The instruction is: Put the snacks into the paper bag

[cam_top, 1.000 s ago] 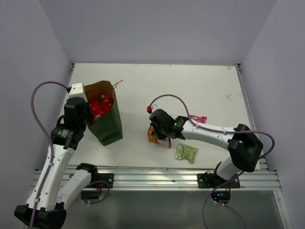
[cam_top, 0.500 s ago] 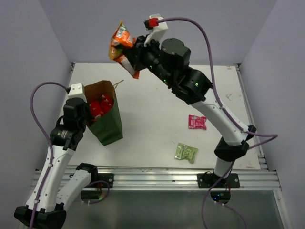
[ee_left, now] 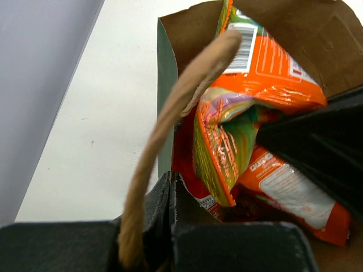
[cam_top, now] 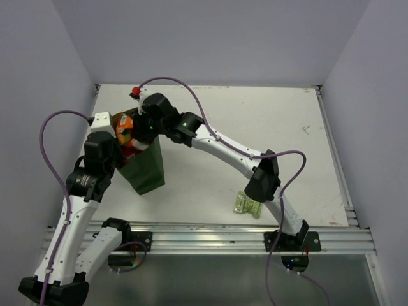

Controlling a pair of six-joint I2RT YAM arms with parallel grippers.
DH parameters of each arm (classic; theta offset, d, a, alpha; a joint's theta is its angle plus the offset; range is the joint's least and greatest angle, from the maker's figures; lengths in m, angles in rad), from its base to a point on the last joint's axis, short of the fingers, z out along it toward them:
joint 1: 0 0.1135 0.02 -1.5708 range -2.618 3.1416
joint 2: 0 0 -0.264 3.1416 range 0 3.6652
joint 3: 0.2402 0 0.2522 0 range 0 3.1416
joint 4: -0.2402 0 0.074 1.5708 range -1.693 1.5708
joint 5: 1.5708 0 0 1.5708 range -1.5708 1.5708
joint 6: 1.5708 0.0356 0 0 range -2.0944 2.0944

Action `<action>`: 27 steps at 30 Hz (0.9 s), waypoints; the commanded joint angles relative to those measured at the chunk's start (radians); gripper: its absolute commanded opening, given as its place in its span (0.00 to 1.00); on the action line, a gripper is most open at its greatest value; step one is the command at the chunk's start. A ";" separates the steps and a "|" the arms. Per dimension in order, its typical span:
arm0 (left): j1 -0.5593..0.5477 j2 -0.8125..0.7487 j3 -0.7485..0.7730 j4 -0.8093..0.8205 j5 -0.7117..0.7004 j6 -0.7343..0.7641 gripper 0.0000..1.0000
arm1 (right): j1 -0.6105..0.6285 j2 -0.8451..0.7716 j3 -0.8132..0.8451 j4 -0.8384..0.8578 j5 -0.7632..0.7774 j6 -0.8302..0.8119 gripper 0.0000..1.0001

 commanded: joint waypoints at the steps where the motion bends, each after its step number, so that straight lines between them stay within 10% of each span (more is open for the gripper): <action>1: 0.003 -0.010 0.035 -0.001 0.002 0.006 0.00 | 0.004 -0.127 -0.002 0.042 -0.079 -0.008 0.42; 5: 0.003 -0.007 0.034 0.004 0.004 0.003 0.00 | 0.018 -0.196 -0.019 0.048 -0.062 -0.042 0.69; 10: 0.003 -0.007 0.026 0.007 0.010 -0.006 0.00 | 0.025 -0.328 0.075 -0.009 0.066 -0.111 0.75; 19: 0.002 -0.007 0.011 0.021 0.017 -0.009 0.00 | 0.022 -0.955 -1.025 -0.126 0.487 -0.030 0.79; 27: 0.003 0.008 0.023 0.018 0.046 0.006 0.00 | 0.022 -1.209 -1.521 -0.160 0.484 0.271 0.80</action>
